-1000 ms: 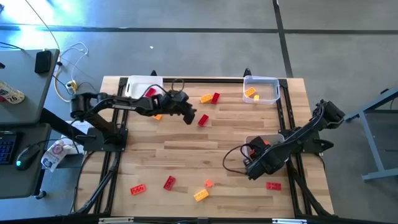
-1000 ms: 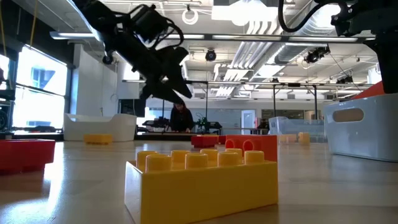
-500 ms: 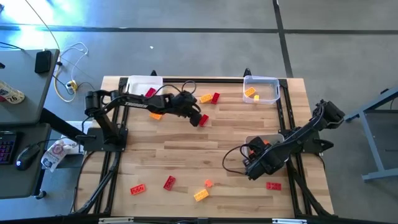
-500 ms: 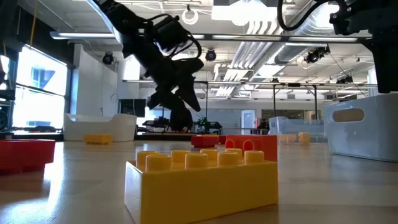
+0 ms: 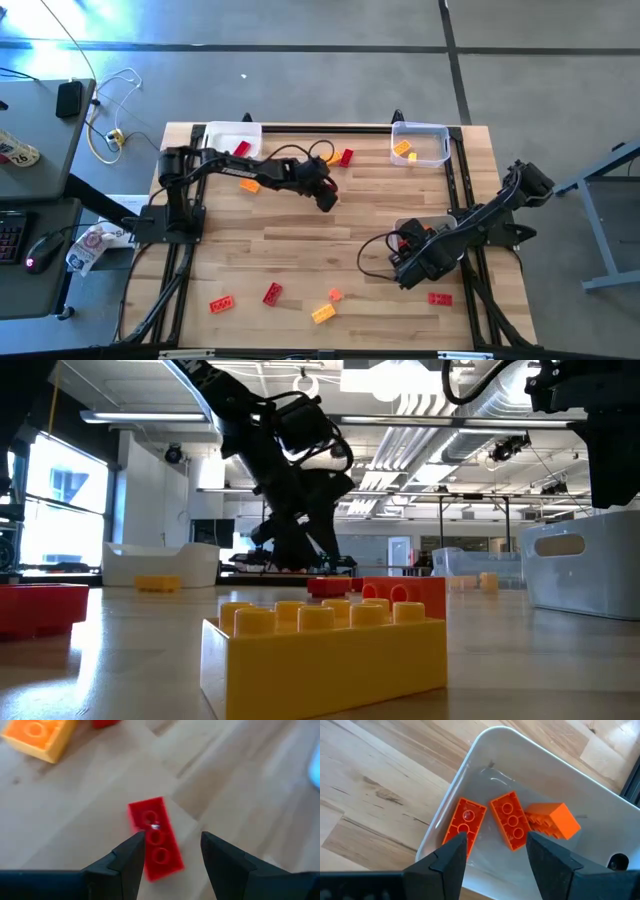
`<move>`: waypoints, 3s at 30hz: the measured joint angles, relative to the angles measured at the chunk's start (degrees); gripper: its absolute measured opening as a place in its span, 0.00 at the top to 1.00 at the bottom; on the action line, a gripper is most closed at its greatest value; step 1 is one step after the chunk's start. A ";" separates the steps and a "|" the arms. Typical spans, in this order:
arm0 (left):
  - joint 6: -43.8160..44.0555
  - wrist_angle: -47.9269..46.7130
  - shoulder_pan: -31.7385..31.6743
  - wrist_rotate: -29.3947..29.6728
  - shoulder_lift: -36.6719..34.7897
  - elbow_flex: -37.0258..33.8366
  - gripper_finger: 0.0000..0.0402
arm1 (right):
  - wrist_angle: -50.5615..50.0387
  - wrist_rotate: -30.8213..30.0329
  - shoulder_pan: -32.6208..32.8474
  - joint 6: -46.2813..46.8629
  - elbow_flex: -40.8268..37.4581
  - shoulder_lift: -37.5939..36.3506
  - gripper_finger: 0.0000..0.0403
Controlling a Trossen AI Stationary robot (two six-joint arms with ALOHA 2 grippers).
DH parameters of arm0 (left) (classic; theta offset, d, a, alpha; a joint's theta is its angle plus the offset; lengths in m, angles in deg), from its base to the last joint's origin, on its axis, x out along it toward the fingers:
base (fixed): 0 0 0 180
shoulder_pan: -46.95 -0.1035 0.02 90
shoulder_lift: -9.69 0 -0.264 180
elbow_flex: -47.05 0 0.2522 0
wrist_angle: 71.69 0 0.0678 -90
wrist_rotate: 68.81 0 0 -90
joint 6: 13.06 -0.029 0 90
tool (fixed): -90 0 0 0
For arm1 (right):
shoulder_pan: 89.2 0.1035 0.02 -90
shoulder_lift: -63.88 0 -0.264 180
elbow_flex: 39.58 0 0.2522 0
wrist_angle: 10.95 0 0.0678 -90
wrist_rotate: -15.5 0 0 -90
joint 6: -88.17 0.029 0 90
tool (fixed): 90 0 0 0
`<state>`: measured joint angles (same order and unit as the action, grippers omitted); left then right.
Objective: Sort & place blocks by color
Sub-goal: Put the red game piece into the white bin
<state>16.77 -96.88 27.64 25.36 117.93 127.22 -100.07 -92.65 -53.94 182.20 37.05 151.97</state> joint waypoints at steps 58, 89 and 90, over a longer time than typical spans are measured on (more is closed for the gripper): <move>-13.26 0.08 1.18 5.58 6.45 0.28 0.67 | 2.58 -0.88 0.02 0.20 0.02 0.02 0.53; -26.58 -24.93 -3.09 10.46 -19.56 0.17 0.73 | 11.92 -11.48 -2.19 -16.98 6.73 -1.20 0.53; -26.63 -25.78 -3.57 10.80 -20.99 0.17 0.73 | 13.28 -11.17 -2.72 -18.95 6.73 -1.20 0.53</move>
<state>-9.86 -122.65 24.07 36.16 96.94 127.40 -86.79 -103.82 -56.66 163.25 43.78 150.77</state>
